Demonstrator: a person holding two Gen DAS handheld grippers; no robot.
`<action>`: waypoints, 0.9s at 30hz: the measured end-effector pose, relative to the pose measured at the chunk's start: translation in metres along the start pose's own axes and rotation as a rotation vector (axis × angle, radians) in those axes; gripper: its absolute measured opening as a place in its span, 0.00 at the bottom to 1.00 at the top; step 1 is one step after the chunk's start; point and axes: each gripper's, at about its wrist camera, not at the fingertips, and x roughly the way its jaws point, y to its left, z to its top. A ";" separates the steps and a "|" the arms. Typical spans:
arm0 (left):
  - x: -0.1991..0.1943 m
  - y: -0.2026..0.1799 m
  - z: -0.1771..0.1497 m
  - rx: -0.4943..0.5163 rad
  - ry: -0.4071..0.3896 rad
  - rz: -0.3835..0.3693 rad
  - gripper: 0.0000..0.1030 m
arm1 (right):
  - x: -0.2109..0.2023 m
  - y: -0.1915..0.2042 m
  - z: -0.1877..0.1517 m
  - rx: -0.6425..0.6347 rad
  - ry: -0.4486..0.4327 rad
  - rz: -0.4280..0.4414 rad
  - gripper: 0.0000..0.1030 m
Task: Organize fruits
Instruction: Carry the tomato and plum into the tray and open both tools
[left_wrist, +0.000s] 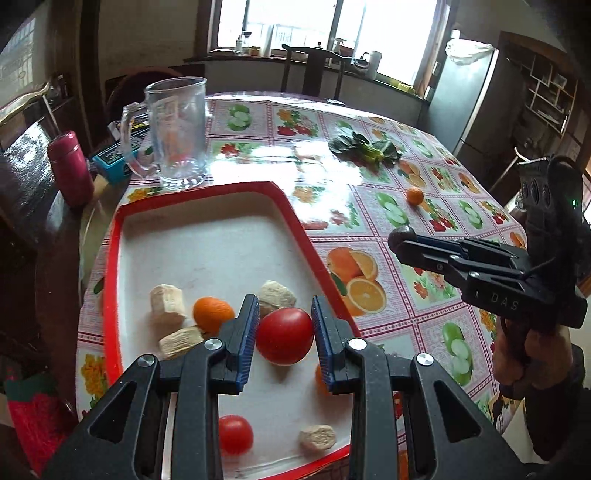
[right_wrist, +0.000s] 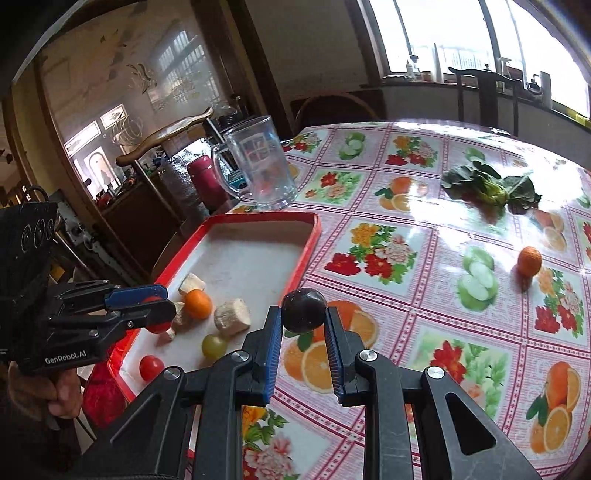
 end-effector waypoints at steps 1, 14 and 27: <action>-0.001 0.003 0.000 -0.006 -0.002 0.003 0.26 | 0.002 0.002 0.001 -0.003 0.003 0.003 0.22; 0.010 0.049 0.013 -0.122 -0.010 0.061 0.26 | 0.047 0.030 0.024 -0.027 0.046 0.065 0.22; 0.048 0.097 0.029 -0.226 0.024 0.112 0.26 | 0.103 0.050 0.041 -0.060 0.123 0.073 0.23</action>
